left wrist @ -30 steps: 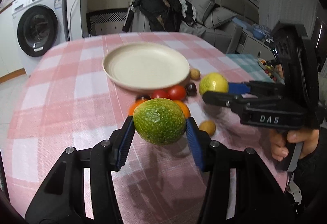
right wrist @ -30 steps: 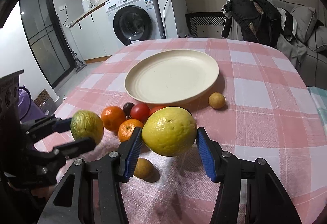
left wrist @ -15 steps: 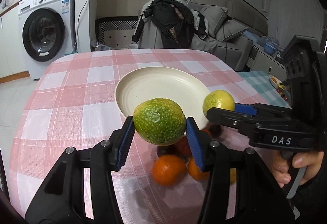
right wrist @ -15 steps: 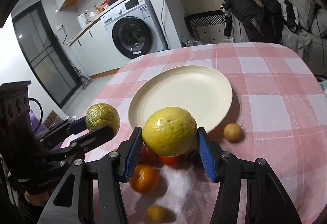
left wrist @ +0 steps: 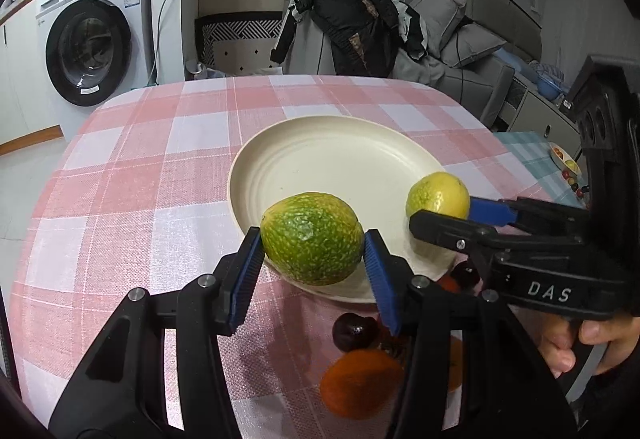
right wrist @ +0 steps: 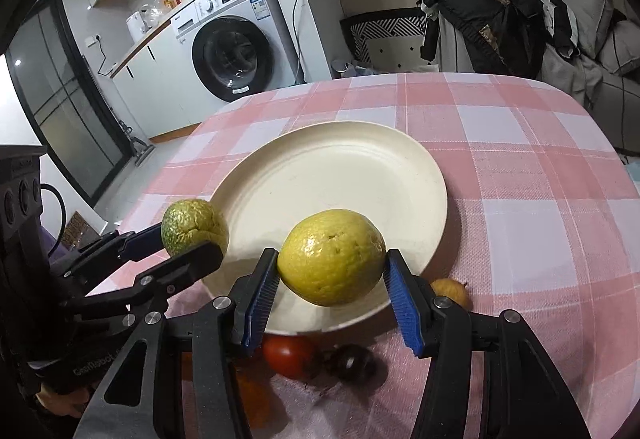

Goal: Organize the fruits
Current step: 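Place the green citrus on the plate with the left tool while the right tool places the pomelo, then move the right tool to the small brown kiwi and grasp it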

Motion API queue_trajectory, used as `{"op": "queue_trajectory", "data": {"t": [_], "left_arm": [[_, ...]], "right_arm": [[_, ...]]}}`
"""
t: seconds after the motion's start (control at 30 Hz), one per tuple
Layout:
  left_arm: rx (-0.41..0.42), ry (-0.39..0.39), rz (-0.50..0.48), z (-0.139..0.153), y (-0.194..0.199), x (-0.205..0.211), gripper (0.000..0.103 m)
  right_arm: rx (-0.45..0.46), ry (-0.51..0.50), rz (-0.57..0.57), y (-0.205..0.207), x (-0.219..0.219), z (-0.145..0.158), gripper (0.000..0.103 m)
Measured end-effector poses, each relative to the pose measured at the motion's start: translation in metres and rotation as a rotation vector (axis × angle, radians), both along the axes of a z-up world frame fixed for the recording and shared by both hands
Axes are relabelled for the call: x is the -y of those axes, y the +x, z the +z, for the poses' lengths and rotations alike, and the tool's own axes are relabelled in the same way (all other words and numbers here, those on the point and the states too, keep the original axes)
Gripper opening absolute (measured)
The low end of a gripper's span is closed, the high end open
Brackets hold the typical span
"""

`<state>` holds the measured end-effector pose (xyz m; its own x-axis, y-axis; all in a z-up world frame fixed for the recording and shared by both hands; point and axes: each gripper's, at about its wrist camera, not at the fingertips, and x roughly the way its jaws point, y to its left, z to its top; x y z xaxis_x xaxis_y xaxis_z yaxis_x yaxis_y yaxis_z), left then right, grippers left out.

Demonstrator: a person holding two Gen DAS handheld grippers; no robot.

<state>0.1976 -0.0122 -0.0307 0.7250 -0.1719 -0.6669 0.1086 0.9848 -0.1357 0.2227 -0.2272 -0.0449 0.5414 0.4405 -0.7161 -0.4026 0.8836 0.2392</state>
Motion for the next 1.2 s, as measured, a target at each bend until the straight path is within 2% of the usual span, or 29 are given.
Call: {"op": "queue_trajectory", "data": {"t": [0.2,0.33,0.4,0.43,0.47,0.57,0.67,0.77,0.83,1.07,1.2], "left_arm": [[-0.009,0.031,-0.005,-0.009,0.008,0.001,0.048],[-0.001,-0.004,-0.003,-0.004,-0.001,-0.005,0.053],[0.028,-0.02,-0.001,0.003,-0.012,-0.009,0.072],[0.043,-0.018,0.012,0.006,-0.019,-0.011,0.078],[0.058,-0.015,0.026,0.01,-0.026,-0.013,0.088],[0.088,-0.029,0.054,0.018,-0.044,-0.02,0.102],[0.118,-0.038,0.071,0.025,-0.064,-0.024,0.102],[0.148,-0.042,0.078,0.029,-0.087,-0.026,0.102],[0.139,-0.056,0.069,0.029,-0.098,-0.026,0.102],[0.094,-0.067,0.079,0.021,-0.133,-0.031,0.102],[0.1,-0.026,0.078,0.015,-0.144,-0.028,0.102]], "right_arm": [[0.0,-0.029,0.005,0.003,-0.005,-0.003,0.055],[0.015,-0.034,0.0,-0.003,0.001,0.004,0.055],[0.041,-0.029,-0.02,-0.011,0.012,0.012,0.058],[0.042,-0.014,-0.027,-0.015,0.018,0.015,0.061],[0.041,-0.002,-0.032,-0.019,0.023,0.017,0.07],[0.041,0.013,-0.028,-0.035,0.034,0.023,0.093],[0.07,0.01,-0.007,-0.057,0.041,0.026,0.103],[0.119,-0.032,-0.005,-0.076,0.043,0.026,0.103],[0.127,-0.057,0.0,-0.084,0.043,0.024,0.103],[0.112,-0.033,0.029,-0.107,0.046,0.019,0.103],[0.123,-0.047,0.048,-0.113,0.044,0.014,0.103]]}}
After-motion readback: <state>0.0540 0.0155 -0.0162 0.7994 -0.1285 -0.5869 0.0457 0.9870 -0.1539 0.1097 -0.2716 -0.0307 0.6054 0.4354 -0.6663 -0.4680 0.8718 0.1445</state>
